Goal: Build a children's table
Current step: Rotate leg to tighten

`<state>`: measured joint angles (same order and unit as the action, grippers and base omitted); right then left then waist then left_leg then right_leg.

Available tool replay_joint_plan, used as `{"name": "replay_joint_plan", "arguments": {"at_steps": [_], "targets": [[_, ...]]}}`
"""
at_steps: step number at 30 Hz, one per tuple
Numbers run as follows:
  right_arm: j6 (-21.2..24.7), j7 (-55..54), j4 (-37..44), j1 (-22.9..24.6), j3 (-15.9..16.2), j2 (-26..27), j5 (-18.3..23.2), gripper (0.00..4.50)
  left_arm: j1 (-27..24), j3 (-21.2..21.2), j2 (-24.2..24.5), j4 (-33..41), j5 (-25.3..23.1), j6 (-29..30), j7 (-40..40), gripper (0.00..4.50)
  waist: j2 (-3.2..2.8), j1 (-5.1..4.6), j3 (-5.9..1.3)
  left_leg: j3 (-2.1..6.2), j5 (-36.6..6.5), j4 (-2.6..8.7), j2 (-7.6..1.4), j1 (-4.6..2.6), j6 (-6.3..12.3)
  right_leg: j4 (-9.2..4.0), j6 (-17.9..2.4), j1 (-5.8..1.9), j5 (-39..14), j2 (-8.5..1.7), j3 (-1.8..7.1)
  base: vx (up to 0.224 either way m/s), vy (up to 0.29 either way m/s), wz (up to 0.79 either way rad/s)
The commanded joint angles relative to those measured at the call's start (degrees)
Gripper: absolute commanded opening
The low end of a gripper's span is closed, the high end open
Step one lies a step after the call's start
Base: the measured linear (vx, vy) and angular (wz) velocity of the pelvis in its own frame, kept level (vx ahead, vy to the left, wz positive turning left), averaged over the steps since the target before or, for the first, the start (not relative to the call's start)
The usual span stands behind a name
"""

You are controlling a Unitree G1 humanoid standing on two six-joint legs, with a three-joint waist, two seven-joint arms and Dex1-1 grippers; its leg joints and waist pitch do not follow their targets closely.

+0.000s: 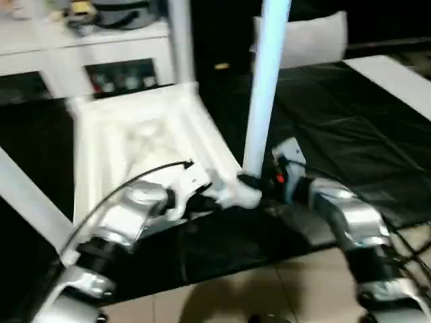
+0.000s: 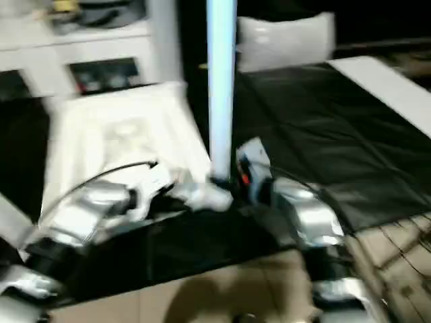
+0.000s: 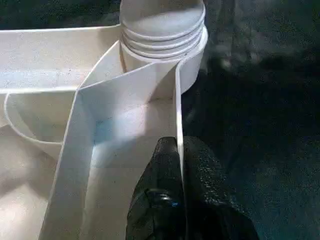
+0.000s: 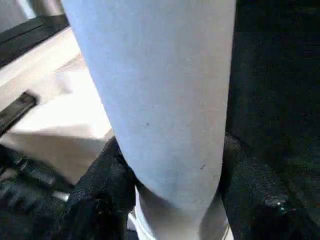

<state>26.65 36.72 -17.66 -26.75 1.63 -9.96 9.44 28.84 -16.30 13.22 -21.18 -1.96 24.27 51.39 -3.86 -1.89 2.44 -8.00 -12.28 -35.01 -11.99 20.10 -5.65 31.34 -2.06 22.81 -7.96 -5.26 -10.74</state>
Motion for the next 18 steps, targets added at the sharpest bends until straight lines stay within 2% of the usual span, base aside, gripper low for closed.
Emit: {"name": "replay_joint_plan", "arguments": {"at_steps": [1,4,5,6,9,10,11,12,13,14,16,17,18], "targets": [[-1.0,0.3,-0.6,-0.1,1.8,2.5,1.2,2.60,1.2,-2.0,-2.4,4.4,2.4,-1.5,1.5,0.00,0.05,0.06,-3.61,0.15,-16.1,3.64,0.18,0.61,4.36,-6.01,1.2,-4.01,-29.7,-3.10,1.24,0.000,0.000,0.00],[-1.0,2.0,0.3,0.5,1.6,2.0,2.1,2.79,1.4,-2.1,-1.8,3.8,1.8,-2.6,1.8,0.00,0.06,0.14,-3.74,0.18,-14.1,3.84,0.00,0.76,5.04,-5.46,-0.4,-4.02,-27.1,-3.18,1.84,0.000,0.000,0.00],[-1.1,3.0,0.8,0.9,1.6,1.3,2.3,2.93,1.5,-2.2,-1.4,3.7,1.3,-3.1,2.0,0.00,0.11,0.49,-3.93,0.06,-12.2,3.91,-0.23,0.68,5.58,-4.88,-2.5,-3.85,-24.3,-3.21,2.54,0.000,0.000,0.00],[-1.9,4.2,1.2,1.4,1.9,0.1,2.2,3.08,1.5,-2.3,-0.7,3.5,0.8,-3.7,2.2,0.00,0.05,1.07,-4.00,-0.12,-10.9,3.91,-0.23,0.60,6.02,-4.62,-3.3,-3.84,-23.4,-3.24,2.87,0.000,0.000,0.00],[-3.1,6.9,1.5,2.1,1.5,-2.1,2.7,3.27,1.5,-2.9,0.7,2.8,-0.1,-5.6,3.2,0.00,-0.21,2.11,-4.33,-0.14,-7.8,3.91,-0.62,0.69,6.88,-3.85,-4.7,-3.92,-19.8,-3.38,3.42,0.000,0.000,0.00],[-4.4,9.6,1.7,2.5,1.3,-3.6,3.1,3.48,1.3,-3.5,1.6,2.2,-0.5,-7.2,4.1,0.00,0.00,2.62,-4.45,-0.21,-6.2,3.89,-0.64,0.90,7.29,-3.38,-5.4,-4.12,-17.3,-3.32,3.59,0.000,0.000,0.00],[-5.1,11.1,1.9,2.8,1.3,-4.4,3.3,3.48,1.2,-3.8,2.1,1.9,-0.6,-8.2,4.7,0.00,-0.02,3.16,-4.50,-0.29,-5.4,3.84,-0.72,0.77,7.61,-3.16,-6.0,-3.97,-16.0,-3.39,3.78,0.000,0.000,0.00],[-6.3,13.4,2.3,3.1,1.7,-6.0,3.2,3.48,1.2,-4.4,3.0,1.2,-1.0,-10.3,5.7,0.00,-0.09,3.40,-4.63,-0.32,-4.8,3.76,-0.67,0.85,7.80,-2.93,-6.3,-4.10,-15.2,-3.38,3.82,0.000,0.000,0.00],[-7.0,14.9,2.6,3.4,2.0,-7.2,3.1,3.68,1.2,-4.8,3.6,0.8,-1.4,-11.7,6.3,0.00,-0.11,4.39,-4.69,-0.39,-3.4,3.71,-0.79,0.80,8.50,-2.66,-6.6,-3.99,-13.8,-3.36,3.92,0.000,0.000,0.00],[-7.0,14.9,2.6,3.4,2.0,-7.2,3.1,3.68,1.2,-4.8,3.6,0.8,-1.4,-11.7,6.3,0.00,-0.11,4.39,-4.69,-0.39,-3.4,3.71,-0.79,0.80,8.50,-2.66,-6.6,-3.99,-13.8,-3.36,3.92,0.000,0.000,0.00],[-11.5,20.6,2.0,3.3,3.3,-11.5,1.6,3.68,1.6,-5.4,5.0,-1.0,-1.5,-16.4,8.8,0.00,-0.22,5.02,-4.53,-0.49,-4.4,3.76,-0.88,0.72,8.20,-2.82,-6.4,-3.93,-15.2,-3.34,3.85,0.000,0.000,0.00],[-12.5,23.7,1.7,3.1,3.6,-13.0,2.0,3.68,1.7,-5.9,5.9,-1.3,-1.4,-17.8,10.8,0.00,-0.05,5.48,-4.34,-0.68,-5.7,3.90,-0.91,0.55,7.85,-3.12,-5.9,-3.83,-17.3,-3.30,3.97,0.000,0.000,0.00],[-12.8,25.7,1.6,2.9,3.8,-13.9,2.4,3.68,1.8,-6.4,6.5,-1.4,-1.4,-18.6,12.1,0.00,-0.05,5.48,-4.34,-0.68,-5.7,3.90,-0.91,0.55,7.85,-3.12,-5.9,-3.83,-17.3,-3.30,3.97,0.000,0.000,0.00]]}}
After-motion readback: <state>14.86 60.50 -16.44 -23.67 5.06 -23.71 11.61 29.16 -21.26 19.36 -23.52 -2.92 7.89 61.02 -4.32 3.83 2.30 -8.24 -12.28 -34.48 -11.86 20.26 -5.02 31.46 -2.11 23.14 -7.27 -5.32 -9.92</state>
